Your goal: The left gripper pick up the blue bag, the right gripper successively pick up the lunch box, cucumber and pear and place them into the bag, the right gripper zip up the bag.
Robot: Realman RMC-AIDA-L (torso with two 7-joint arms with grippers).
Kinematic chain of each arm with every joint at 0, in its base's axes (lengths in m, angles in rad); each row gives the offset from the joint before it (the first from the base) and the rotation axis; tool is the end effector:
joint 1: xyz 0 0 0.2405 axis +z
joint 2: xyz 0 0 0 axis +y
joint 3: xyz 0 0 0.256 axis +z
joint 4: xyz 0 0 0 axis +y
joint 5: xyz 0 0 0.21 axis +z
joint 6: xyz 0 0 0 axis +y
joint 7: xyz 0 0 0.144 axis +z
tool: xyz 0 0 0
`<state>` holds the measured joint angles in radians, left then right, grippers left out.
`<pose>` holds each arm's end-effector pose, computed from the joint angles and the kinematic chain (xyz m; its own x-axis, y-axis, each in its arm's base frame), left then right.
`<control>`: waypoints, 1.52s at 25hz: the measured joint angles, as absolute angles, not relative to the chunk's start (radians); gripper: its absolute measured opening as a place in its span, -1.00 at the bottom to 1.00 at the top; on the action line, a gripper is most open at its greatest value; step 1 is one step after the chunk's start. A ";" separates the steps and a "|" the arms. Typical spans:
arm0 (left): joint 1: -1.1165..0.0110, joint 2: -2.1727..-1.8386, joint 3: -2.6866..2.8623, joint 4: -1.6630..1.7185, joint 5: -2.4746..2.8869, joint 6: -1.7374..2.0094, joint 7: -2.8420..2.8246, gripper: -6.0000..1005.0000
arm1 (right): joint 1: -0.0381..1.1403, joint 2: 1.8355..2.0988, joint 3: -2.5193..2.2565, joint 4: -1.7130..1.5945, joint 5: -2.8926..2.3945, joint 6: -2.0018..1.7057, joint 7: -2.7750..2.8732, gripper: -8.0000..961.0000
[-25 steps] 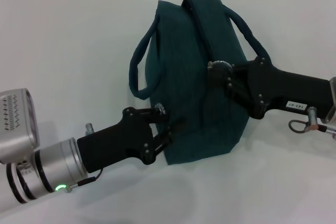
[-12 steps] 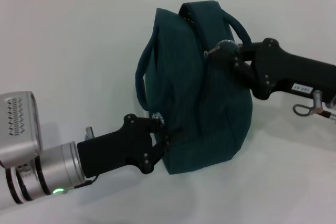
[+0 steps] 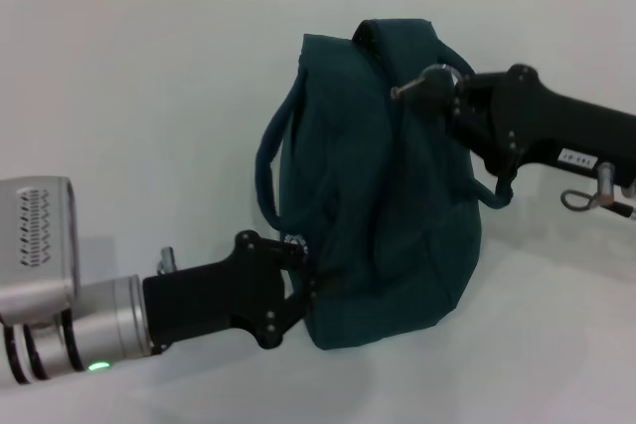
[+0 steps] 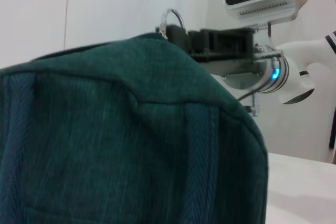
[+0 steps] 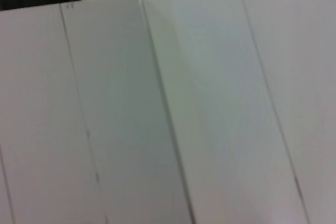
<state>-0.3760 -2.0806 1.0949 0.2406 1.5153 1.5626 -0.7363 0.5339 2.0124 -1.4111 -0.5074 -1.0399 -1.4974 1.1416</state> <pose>-0.2837 0.2383 -0.0719 0.7524 0.1415 0.6433 0.3090 -0.9383 -0.1551 0.1910 0.3316 -0.0222 0.6126 -0.1279 -0.7800 -0.2913 -0.9539 -0.0723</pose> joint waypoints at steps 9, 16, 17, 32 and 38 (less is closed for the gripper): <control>-0.349 -2.053 1.082 0.324 1.506 1.562 -0.780 -0.85 | 0.526 2.009 -1.412 -0.506 -1.083 -1.506 1.143 -0.97; -0.343 -2.059 0.997 0.355 1.502 1.571 -0.941 -0.86 | 0.527 2.004 -1.407 -0.506 -1.091 -1.502 1.136 -0.97; -0.346 -2.060 0.988 0.356 1.502 1.573 -0.957 -0.86 | 0.527 2.003 -1.406 -0.506 -1.095 -1.502 1.135 -0.97; -0.369 -2.065 0.982 0.429 1.486 1.675 -1.050 -0.24 | 0.534 1.999 -1.404 -0.509 -1.106 -1.489 1.123 -0.97; -0.388 -2.077 0.973 0.433 1.477 1.669 -1.048 -0.27 | 0.534 2.001 -1.388 -0.514 -1.106 -1.489 1.121 -0.97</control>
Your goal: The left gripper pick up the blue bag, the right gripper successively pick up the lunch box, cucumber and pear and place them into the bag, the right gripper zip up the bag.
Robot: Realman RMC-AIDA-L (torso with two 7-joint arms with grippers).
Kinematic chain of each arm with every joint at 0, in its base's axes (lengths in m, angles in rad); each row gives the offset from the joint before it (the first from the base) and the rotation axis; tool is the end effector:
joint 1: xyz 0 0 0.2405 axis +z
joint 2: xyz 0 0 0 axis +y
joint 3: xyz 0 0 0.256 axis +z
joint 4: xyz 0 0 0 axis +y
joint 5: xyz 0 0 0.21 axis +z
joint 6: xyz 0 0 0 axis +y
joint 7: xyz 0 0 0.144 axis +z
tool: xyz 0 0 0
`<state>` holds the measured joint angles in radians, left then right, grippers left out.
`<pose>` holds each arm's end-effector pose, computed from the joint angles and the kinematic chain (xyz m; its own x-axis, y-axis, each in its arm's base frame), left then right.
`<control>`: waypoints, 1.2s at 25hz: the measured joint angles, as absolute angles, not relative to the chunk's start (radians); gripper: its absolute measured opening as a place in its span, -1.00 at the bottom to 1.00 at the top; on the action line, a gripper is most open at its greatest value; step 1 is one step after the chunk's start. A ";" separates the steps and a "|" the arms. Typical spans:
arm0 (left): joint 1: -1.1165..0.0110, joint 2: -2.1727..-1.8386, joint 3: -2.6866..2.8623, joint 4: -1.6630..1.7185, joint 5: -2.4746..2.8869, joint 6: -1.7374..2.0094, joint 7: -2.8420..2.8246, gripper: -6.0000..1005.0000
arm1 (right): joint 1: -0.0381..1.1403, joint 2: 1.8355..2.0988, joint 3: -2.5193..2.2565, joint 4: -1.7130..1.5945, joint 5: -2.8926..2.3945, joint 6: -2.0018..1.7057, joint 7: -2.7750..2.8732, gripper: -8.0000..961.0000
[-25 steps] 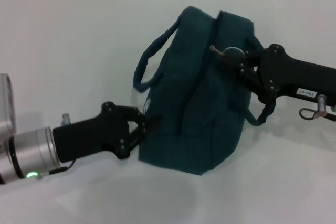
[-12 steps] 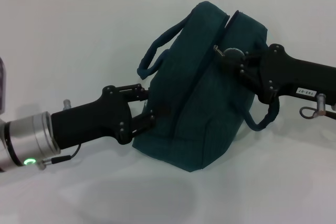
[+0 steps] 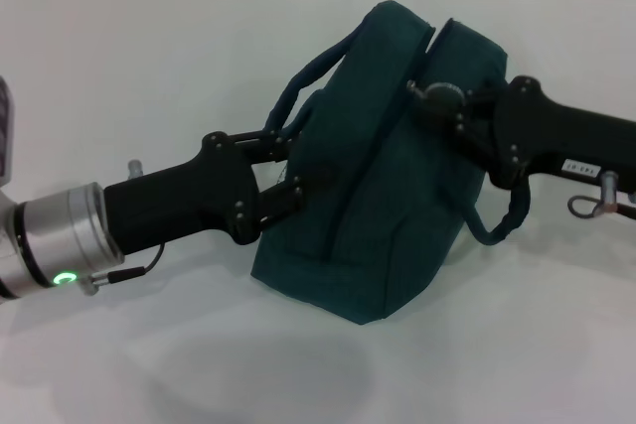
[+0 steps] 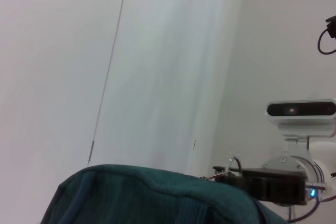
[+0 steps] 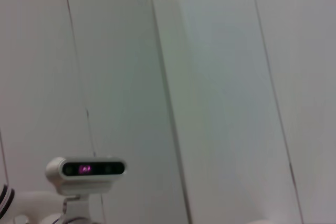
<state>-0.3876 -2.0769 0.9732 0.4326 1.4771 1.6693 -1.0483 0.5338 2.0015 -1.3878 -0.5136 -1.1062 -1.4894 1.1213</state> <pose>-0.2578 0.2761 -0.0238 0.6148 0.1798 0.7679 0.3912 -0.9150 -0.0989 0.1976 0.3323 -0.0212 0.6632 -0.1032 -0.7413 -0.2644 -0.9589 -0.1031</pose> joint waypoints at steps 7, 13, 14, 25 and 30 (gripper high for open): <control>-0.395 -2.083 0.972 0.427 1.482 1.668 -0.983 -0.31 | 0.534 2.005 -1.353 -0.516 -1.106 -1.495 1.119 -0.97; -0.393 -2.083 0.971 0.427 1.480 1.668 -0.961 -0.64 | 0.534 2.001 -1.346 -0.515 -1.103 -1.493 1.118 -0.97; -0.392 -2.083 0.971 0.427 1.481 1.668 -0.956 -0.70 | 0.534 2.001 -1.340 -0.515 -1.103 -1.493 1.118 -0.97; -0.381 -2.057 0.980 0.440 1.536 1.703 -0.949 -0.88 | 0.523 1.993 -1.273 -0.513 -1.107 -1.488 1.113 -0.97; -0.378 -2.036 0.980 0.461 1.561 1.754 -0.955 -0.88 | 0.521 1.989 -1.271 -0.510 -1.107 -1.464 1.109 -0.97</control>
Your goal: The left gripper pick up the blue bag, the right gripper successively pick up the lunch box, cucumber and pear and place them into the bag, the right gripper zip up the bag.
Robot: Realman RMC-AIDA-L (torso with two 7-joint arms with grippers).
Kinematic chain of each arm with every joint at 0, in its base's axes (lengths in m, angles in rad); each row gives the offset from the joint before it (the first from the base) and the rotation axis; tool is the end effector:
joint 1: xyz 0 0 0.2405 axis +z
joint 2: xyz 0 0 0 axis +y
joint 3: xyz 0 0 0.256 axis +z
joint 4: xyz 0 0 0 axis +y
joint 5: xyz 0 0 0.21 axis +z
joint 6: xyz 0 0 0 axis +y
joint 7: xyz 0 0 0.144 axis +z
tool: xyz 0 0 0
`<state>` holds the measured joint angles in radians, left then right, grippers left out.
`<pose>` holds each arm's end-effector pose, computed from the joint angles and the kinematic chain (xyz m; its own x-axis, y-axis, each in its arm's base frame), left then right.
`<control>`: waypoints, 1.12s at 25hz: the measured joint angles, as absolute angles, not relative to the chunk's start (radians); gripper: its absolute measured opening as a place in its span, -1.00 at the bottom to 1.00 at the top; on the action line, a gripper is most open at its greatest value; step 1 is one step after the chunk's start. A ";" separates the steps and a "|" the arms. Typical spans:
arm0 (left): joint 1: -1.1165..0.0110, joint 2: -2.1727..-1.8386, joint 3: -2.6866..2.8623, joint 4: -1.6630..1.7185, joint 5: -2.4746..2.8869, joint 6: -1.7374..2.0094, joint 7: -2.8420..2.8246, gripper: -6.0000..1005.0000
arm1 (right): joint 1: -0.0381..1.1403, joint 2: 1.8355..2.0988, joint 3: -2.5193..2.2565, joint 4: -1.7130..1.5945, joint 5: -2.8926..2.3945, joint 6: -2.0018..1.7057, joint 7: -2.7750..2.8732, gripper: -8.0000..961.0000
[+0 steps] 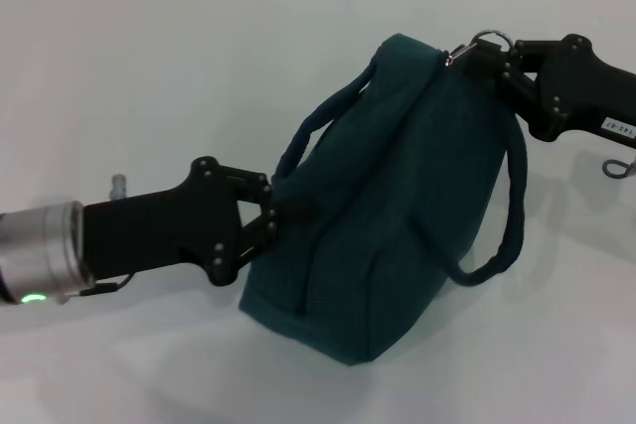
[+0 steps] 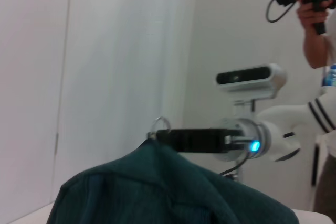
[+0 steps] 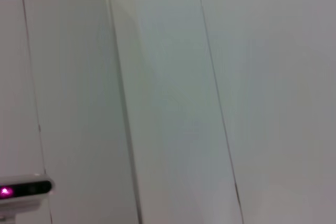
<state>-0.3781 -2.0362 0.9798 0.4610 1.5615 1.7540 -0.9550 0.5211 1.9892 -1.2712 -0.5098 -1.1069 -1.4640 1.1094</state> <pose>-0.2645 0.2640 -0.0118 0.6968 0.0823 0.7125 0.2391 -0.9632 -0.1226 0.2104 0.3471 0.0022 0.6372 -0.0648 -0.7679 -0.3392 -0.9183 -0.2040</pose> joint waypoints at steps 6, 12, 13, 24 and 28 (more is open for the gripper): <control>-0.356 -2.023 0.975 0.503 1.563 1.802 -0.956 -0.88 | 0.515 1.981 -1.271 -0.506 -1.107 -1.458 1.109 -0.97; -0.343 -2.003 0.974 0.521 1.563 1.840 -0.968 -0.88 | 0.506 1.979 -1.271 -0.506 -1.107 -1.437 1.108 -0.97; -0.341 -2.001 0.974 0.523 1.564 1.843 -0.972 -0.88 | 0.503 1.979 -1.271 -0.506 -1.108 -1.434 1.108 -0.97; -0.337 -1.990 0.972 0.526 1.563 1.846 -0.974 -0.88 | 0.485 1.984 -1.267 -0.505 -1.160 -1.356 1.107 -0.97; -0.337 -1.990 0.973 0.526 1.563 1.846 -0.974 -0.88 | 0.482 1.986 -1.266 -0.505 -1.172 -1.331 1.107 -0.97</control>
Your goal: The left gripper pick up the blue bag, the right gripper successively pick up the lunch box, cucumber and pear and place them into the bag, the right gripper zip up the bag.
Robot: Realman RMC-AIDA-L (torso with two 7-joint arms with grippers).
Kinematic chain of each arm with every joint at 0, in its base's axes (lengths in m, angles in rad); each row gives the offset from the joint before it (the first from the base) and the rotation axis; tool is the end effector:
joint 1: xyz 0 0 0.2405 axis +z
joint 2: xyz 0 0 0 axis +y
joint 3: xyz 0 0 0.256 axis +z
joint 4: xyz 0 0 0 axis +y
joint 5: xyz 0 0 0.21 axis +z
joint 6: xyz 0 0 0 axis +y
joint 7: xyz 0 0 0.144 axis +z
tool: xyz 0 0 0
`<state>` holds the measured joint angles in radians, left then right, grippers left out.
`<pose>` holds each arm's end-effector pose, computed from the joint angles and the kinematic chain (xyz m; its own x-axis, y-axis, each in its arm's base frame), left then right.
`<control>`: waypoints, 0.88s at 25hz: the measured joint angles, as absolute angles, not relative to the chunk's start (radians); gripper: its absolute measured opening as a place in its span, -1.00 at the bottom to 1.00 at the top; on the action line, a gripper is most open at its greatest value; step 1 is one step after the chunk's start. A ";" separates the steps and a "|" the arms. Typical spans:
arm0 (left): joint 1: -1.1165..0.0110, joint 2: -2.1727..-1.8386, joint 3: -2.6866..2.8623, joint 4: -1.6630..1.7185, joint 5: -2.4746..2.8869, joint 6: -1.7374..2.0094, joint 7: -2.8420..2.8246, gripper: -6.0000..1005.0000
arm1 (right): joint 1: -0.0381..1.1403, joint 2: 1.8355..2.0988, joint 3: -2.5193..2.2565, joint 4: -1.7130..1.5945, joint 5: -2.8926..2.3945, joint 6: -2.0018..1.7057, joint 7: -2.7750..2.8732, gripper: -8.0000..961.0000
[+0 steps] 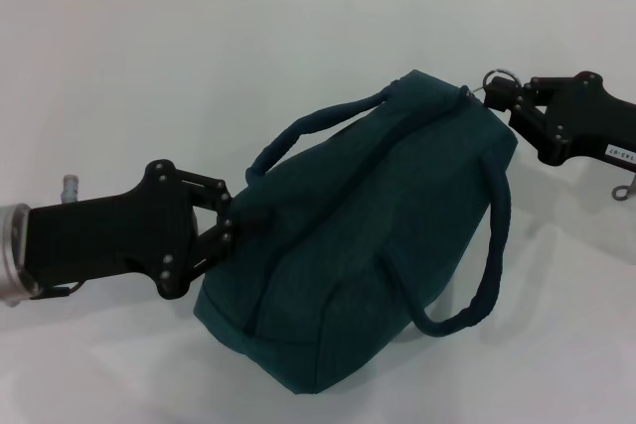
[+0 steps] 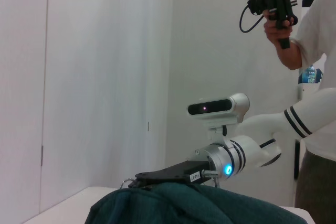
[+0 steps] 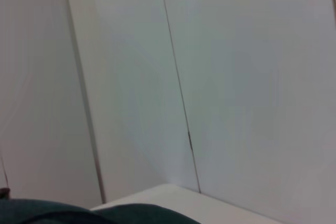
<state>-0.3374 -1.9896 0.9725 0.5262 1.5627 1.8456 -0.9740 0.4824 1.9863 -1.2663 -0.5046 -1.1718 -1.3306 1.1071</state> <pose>-0.2728 0.2545 0.0166 0.7060 0.0448 0.7068 0.1877 -0.9741 -0.1258 0.2421 0.3488 -0.0056 0.7112 -0.1328 -0.6903 -0.4273 -0.8615 -0.2744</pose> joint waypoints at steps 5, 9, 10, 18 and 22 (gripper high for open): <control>-0.337 -1.989 0.973 0.526 1.563 1.846 -0.974 -0.88 | 0.475 1.988 -1.260 -0.505 -1.177 -1.325 1.098 -0.97; -0.337 -1.990 0.973 0.526 1.563 1.846 -0.974 -0.88 | 0.468 1.992 -1.247 -0.505 -1.179 -1.320 1.088 -0.97; -0.337 -1.990 0.973 0.526 1.563 1.846 -0.974 -0.88 | 0.467 1.993 -1.246 -0.505 -1.180 -1.317 1.087 -0.97; -0.336 -1.990 0.972 0.526 1.563 1.845 -0.974 -0.88 | 0.441 1.999 -1.196 -0.509 -1.181 -1.325 1.080 -0.97; -0.336 -1.992 0.971 0.526 1.562 1.845 -0.971 -0.88 | 0.445 1.999 -1.199 -0.492 -1.194 -1.316 1.080 -0.97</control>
<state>-0.3357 -1.9919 0.9710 0.5262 1.5621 1.8451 -0.9712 0.4447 1.9992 -1.1986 -0.4919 -1.1935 -1.3156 1.0800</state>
